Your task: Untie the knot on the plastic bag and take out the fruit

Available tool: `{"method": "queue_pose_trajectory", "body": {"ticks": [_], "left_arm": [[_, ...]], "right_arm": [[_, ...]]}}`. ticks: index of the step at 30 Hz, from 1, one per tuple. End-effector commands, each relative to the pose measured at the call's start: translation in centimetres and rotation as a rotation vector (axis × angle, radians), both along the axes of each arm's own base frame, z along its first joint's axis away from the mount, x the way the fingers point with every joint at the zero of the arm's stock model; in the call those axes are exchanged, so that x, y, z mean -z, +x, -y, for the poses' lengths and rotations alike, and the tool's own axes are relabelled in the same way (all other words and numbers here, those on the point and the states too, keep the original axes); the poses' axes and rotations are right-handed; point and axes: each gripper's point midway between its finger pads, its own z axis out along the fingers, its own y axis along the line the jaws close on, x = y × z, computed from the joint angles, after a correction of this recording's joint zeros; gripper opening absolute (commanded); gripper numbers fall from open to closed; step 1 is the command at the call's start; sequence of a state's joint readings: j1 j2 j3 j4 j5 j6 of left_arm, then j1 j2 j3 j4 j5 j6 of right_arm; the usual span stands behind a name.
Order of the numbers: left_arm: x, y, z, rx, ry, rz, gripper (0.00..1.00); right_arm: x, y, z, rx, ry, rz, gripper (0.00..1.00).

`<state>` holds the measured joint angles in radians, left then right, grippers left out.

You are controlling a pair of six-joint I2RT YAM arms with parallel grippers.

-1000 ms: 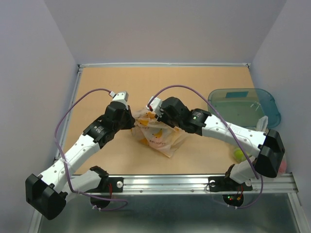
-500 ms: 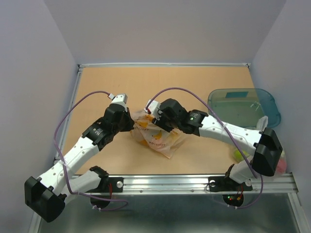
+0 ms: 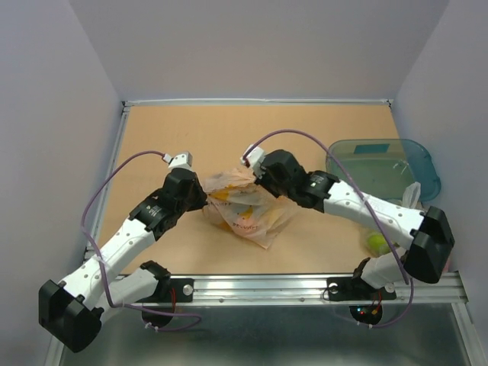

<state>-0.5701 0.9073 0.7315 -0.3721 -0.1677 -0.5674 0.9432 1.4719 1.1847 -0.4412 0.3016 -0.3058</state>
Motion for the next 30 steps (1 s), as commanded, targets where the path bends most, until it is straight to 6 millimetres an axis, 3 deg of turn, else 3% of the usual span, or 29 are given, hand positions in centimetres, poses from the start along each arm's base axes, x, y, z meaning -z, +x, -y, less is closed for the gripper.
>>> {"method": "queue_pose_trajectory", "body": {"ticks": [1, 2, 5, 7, 12, 14, 17, 18, 19, 23, 25, 27, 30], "left_arm": [[1.0, 0.5, -2.8, -0.149, 0.018, -0.009, 0.00], [1.2, 0.7, -2.9, -0.157, 0.017, -0.013, 0.00], [1.4, 1.0, -3.4, -0.177, 0.015, -0.018, 0.00], [1.6, 1.2, -3.6, -0.188, 0.018, -0.025, 0.00], [1.6, 1.5, -4.1, -0.227, -0.002, -0.026, 0.00], [1.8, 1.5, -4.1, -0.224, -0.014, -0.031, 0.00], [1.1, 1.5, -3.0, -0.171, -0.055, -0.011, 0.04], [0.1, 1.8, -2.4, -0.145, -0.084, 0.025, 0.13], [-0.5, 1.6, -1.7, -0.095, -0.104, 0.038, 0.33], [-4.9, 1.8, 0.0, 0.026, -0.157, 0.150, 0.75], [-6.3, 1.5, 1.1, 0.104, -0.164, 0.170, 0.85], [-8.7, 1.4, 1.9, 0.145, -0.174, 0.193, 0.88], [-10.5, 1.1, 4.5, 0.210, -0.166, 0.166, 0.90]], "right_arm": [[-7.5, 3.9, 6.1, 0.283, 0.238, 0.154, 0.01], [-8.4, 5.1, 8.4, 0.356, 0.287, 0.165, 0.01], [-11.4, 5.7, 11.9, 0.480, 0.475, 0.212, 0.01], [-12.0, 5.5, 13.3, 0.562, 0.562, 0.222, 0.01], [-11.2, 5.1, 15.5, 0.750, 0.755, 0.185, 0.01], [-10.5, 4.8, 14.9, 0.732, 0.790, 0.154, 0.01], [-10.0, 4.2, 12.0, 0.565, 0.786, 0.069, 0.01], [-10.1, 4.1, 11.3, 0.521, 0.777, 0.055, 0.01], [-9.5, 3.8, 10.1, 0.441, 0.749, 0.020, 0.01], [-9.0, 2.6, 6.9, 0.238, 0.724, -0.073, 0.01], [-8.7, 2.1, 5.7, 0.149, 0.709, -0.110, 0.01], [-8.6, 2.0, 5.4, 0.131, 0.700, -0.118, 0.00], [-8.7, 2.2, 5.4, 0.116, 0.678, -0.100, 0.01]]}}
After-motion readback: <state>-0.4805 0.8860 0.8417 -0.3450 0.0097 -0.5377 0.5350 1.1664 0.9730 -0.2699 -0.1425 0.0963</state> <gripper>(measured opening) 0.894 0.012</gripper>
